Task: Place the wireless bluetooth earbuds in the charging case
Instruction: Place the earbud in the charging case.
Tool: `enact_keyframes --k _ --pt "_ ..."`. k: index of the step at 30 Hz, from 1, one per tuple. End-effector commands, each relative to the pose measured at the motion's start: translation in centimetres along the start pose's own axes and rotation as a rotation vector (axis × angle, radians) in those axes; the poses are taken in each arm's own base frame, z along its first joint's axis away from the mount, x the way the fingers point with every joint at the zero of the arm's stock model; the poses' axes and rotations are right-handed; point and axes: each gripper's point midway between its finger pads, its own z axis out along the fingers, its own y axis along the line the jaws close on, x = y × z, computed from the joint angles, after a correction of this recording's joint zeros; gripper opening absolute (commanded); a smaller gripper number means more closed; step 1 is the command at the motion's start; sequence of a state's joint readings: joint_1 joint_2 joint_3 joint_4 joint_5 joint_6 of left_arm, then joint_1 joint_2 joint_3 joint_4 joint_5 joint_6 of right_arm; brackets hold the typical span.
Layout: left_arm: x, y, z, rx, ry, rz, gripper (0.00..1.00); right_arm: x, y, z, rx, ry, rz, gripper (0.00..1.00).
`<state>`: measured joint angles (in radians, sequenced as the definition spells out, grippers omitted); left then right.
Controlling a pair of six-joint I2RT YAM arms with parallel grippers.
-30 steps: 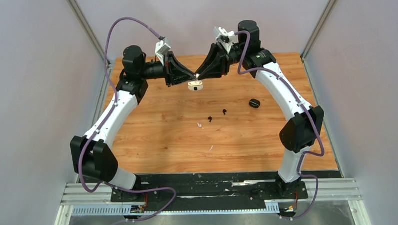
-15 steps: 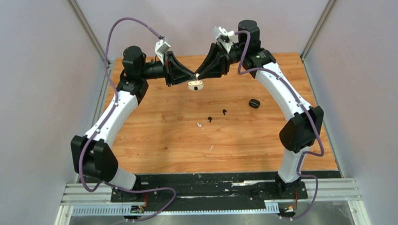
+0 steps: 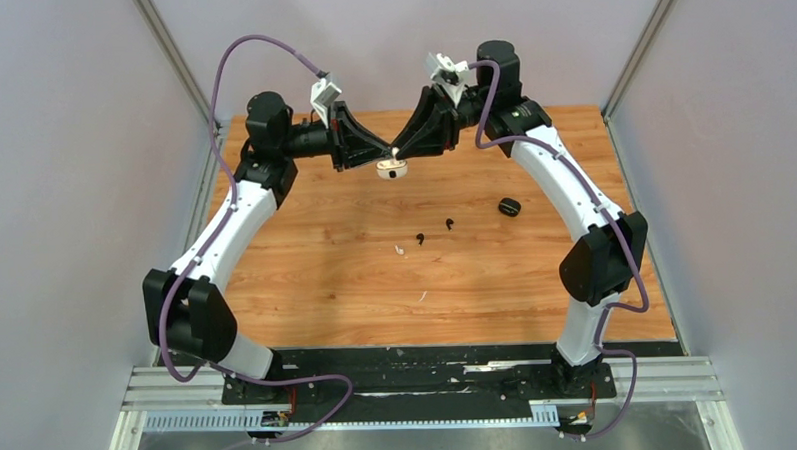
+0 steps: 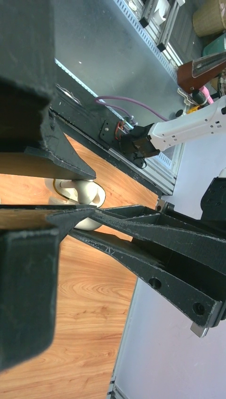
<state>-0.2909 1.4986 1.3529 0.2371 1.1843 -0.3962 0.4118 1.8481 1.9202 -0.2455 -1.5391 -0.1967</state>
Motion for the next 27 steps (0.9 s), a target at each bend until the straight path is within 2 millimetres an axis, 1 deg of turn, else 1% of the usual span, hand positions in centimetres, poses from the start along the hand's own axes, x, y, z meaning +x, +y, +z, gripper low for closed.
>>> enact_keyframes --k 1,11,18,27 --pt "-1.2 0.4 0.0 -0.005 -0.029 0.045 0.0 -1.4 5.2 -0.2 -0.264 -0.036 -0.039 0.18" --pt "-2.2 -0.5 -0.2 0.02 -0.038 0.082 0.0 -0.8 4.6 -0.4 -0.262 -0.031 -0.016 0.2" --pt "-2.0 -1.2 -0.5 0.043 -0.024 0.099 0.0 -1.2 4.1 -0.4 -0.244 -0.026 -0.063 0.21" --pt "-2.2 -1.5 -0.5 0.046 -0.023 0.098 0.0 -0.9 3.8 -0.2 -0.246 -0.024 -0.063 0.22"
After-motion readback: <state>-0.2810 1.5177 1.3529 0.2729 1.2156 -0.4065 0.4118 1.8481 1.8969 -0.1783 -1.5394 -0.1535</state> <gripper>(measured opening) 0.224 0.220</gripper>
